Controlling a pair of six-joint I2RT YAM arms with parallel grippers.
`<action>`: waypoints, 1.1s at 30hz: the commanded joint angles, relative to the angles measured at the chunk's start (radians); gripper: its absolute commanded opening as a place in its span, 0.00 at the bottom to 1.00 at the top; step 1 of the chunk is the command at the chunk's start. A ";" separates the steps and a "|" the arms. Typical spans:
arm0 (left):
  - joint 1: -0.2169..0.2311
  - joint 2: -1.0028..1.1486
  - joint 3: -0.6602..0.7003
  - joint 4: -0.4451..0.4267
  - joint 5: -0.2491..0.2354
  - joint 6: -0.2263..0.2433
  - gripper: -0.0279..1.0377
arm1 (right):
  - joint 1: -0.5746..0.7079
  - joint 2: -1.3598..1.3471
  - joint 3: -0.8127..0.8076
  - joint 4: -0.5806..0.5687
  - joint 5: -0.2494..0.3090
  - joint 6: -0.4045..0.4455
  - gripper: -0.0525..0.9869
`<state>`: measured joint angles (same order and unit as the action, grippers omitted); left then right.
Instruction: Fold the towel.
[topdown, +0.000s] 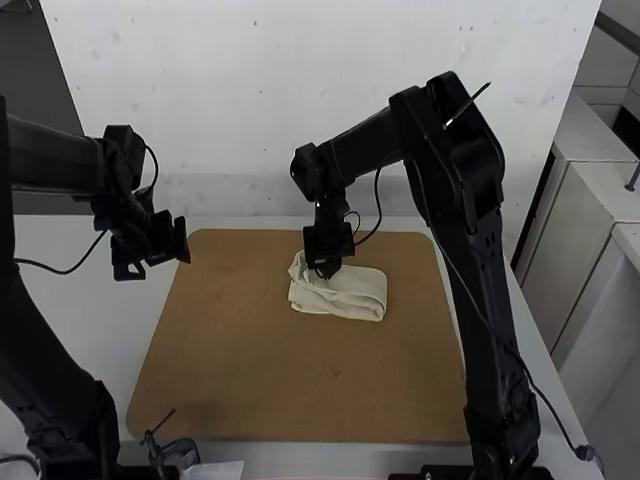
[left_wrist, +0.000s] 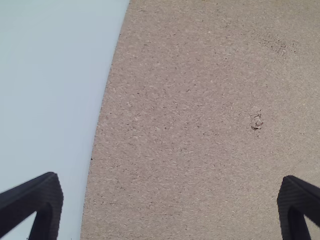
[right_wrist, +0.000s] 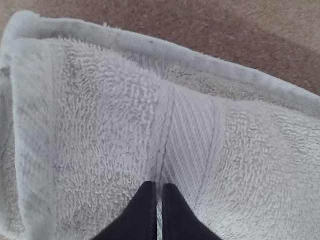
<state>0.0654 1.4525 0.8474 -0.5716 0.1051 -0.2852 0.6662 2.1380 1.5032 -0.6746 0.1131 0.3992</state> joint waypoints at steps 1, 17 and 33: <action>0.001 0.014 -0.018 0.016 0.001 -0.002 0.93 | 0.027 0.020 0.052 0.012 0.017 -0.013 0.06; 0.001 0.017 -0.019 0.030 0.004 0.003 0.93 | 0.128 0.138 0.200 0.000 0.013 -0.019 0.07; 0.008 0.019 -0.018 0.039 0.005 0.006 0.93 | 0.110 0.122 0.215 0.009 0.028 -0.016 0.07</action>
<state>0.0654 1.4673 0.8345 -0.5404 0.1055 -0.2848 0.8173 2.2814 1.6806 -0.6666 0.1246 0.3885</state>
